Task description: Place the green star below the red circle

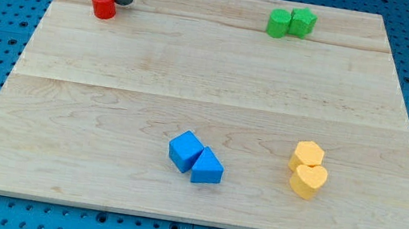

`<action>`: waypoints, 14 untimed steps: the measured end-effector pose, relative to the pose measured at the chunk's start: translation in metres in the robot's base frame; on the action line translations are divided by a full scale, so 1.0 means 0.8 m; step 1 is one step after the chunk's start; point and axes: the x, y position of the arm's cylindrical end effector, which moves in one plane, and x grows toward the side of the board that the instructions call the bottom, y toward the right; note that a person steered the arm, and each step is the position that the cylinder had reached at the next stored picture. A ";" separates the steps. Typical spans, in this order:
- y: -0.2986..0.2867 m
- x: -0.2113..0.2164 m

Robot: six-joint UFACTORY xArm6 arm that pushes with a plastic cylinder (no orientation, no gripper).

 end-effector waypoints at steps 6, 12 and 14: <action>0.123 -0.002; 0.463 -0.010; 0.445 0.058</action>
